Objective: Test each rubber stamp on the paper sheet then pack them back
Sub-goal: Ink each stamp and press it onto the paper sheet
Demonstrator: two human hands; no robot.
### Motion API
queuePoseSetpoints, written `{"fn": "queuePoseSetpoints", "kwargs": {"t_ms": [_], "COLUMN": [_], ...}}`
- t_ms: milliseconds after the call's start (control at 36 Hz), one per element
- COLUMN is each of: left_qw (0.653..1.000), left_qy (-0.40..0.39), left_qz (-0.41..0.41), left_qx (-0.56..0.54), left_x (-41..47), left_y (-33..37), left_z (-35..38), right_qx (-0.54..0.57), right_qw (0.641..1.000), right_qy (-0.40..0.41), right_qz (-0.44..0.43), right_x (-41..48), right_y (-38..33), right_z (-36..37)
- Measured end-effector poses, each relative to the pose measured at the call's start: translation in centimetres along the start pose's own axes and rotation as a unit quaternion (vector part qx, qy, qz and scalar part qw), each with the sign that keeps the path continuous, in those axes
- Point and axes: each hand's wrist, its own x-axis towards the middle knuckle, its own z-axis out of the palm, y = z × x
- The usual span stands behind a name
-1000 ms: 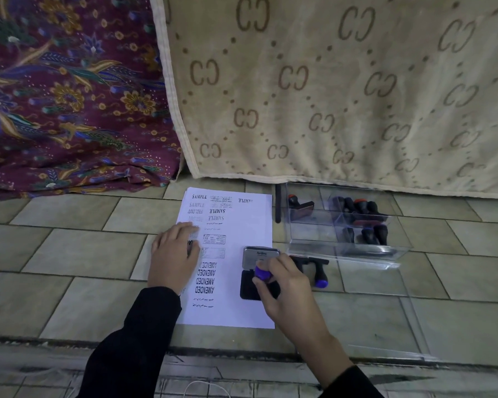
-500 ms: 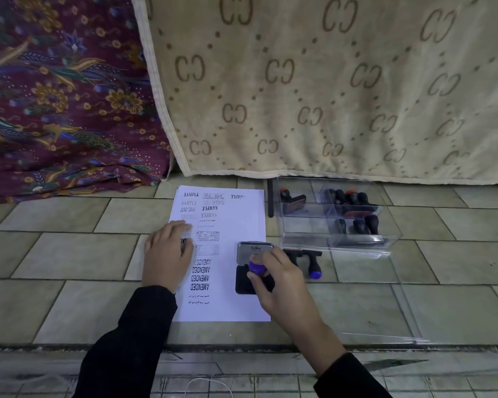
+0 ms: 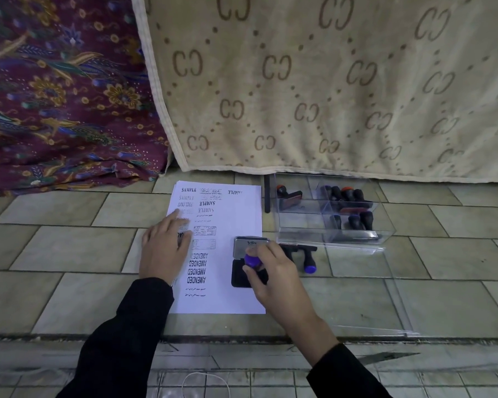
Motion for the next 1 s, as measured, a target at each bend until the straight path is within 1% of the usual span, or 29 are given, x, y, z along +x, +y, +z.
{"fn": "queuePoseSetpoints", "kwargs": {"t_ms": [83,167,222,306,389,500,583,750,1000], "left_qw": [1.0,1.0,1.0,1.0,1.0,1.0,1.0,1.0,1.0], "left_qy": [-0.004,-0.002,-0.002,0.001,0.005,0.006,0.005,0.011,0.011], "left_qz": [0.006,0.003,0.003,0.007,0.008,0.008,0.006,0.012,0.011], "left_qx": [0.009,0.009,0.009,0.009,0.008,0.006,0.003,0.002,0.005], "left_x": [0.1,0.1,0.1,0.2,0.1,0.1,0.1,0.1,0.1], "left_y": [-0.1,-0.2,-0.2,-0.1,-0.1,-0.1,-0.1,-0.2,-0.1], "left_z": [0.1,0.2,0.3,0.3,0.2,0.2,0.2,0.2,0.3], "right_qx": [0.014,0.059,0.065,0.082,0.102,0.05,0.018,-0.026,-0.013], "right_qw": [1.0,0.997,0.995,0.992,0.99,0.995,0.997,0.999,0.999], "right_qy": [0.013,0.057,0.08,0.089,0.079,0.071,0.05,0.013,0.01], "right_qz": [0.001,0.008,0.017,0.038,0.066,0.05,0.048,0.04,0.035], "right_x": [0.1,1.1,2.6,6.0,9.7,13.9,15.8,17.4,18.1], "right_y": [0.0,-0.1,0.0,0.2,0.7,1.5,2.1,3.2,3.0], "right_z": [-0.4,-1.2,-1.7,-1.9,-1.3,0.1,1.3,3.1,4.0]}}
